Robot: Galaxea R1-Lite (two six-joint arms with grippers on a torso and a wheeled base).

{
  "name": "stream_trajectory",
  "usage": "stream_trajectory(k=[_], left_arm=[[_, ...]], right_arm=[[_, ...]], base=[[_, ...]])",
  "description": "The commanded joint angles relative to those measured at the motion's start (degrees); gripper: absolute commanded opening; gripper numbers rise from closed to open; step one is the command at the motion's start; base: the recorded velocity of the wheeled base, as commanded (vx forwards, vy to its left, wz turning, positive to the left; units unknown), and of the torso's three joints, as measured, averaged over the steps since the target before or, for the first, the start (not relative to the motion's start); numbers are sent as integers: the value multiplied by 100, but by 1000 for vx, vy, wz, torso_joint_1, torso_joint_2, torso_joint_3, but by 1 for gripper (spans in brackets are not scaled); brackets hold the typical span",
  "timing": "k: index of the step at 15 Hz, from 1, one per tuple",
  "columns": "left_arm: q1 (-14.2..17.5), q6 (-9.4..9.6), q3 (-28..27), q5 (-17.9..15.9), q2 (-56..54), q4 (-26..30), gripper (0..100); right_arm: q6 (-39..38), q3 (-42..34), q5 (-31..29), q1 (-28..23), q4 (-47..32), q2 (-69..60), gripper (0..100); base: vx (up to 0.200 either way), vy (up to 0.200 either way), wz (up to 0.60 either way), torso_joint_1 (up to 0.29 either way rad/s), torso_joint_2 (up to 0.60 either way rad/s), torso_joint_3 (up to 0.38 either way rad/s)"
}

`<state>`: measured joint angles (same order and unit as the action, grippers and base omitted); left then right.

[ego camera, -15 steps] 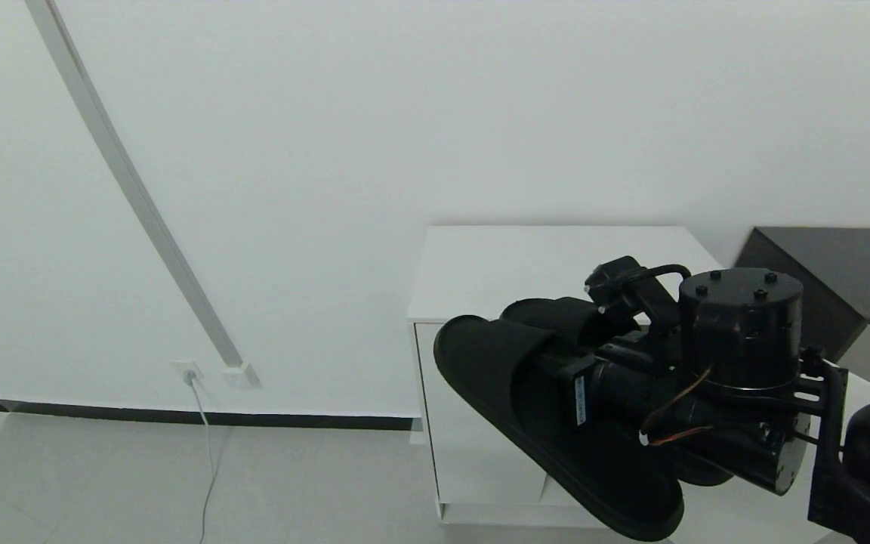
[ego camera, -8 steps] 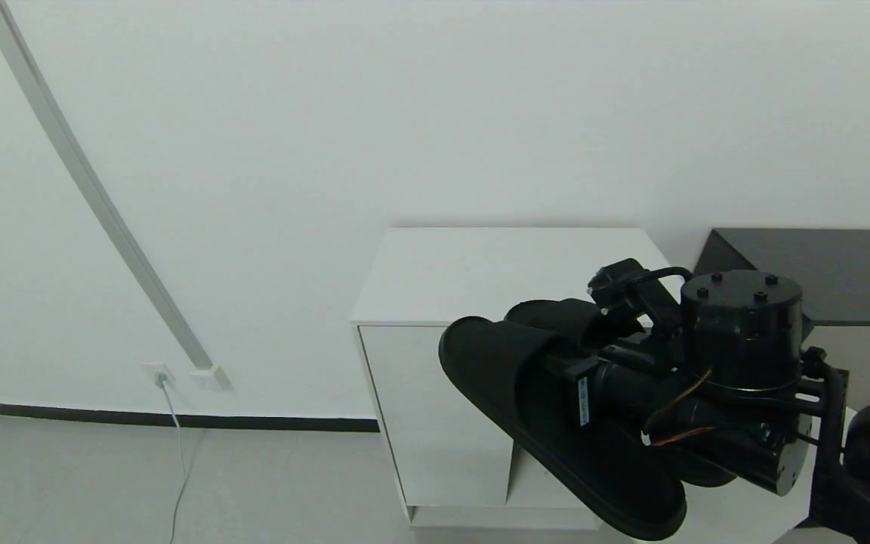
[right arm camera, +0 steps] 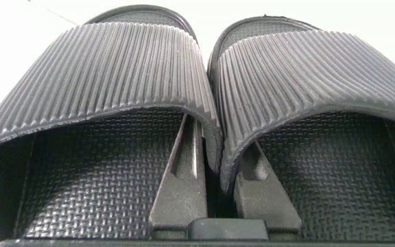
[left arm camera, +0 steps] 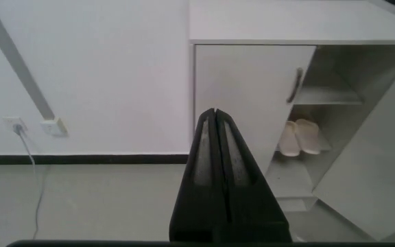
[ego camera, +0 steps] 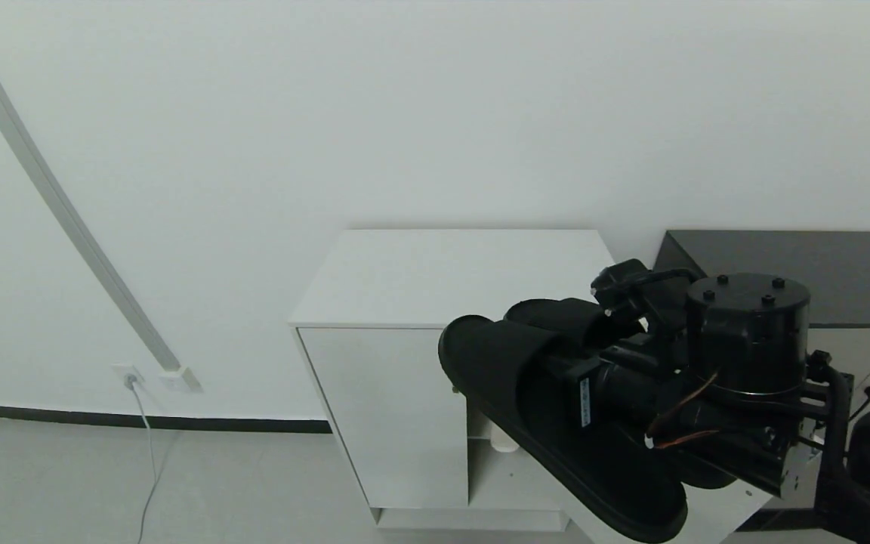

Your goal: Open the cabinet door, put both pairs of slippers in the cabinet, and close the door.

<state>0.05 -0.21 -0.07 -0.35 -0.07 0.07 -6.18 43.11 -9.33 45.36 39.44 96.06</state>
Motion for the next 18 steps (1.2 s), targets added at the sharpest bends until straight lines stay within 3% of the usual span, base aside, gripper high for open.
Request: stream_trajectory(k=[1, 18], left_arm=[[4, -6, -1, 0, 7, 1, 0], [4, -6, -1, 0, 7, 1, 0]], right_arm=[[82, -101, 1, -10, 178, 27, 0], [284, -382, 19, 34, 425, 44, 0]], base=[[0, 0, 0, 0, 0, 0], [0, 0, -35, 0, 0, 0]])
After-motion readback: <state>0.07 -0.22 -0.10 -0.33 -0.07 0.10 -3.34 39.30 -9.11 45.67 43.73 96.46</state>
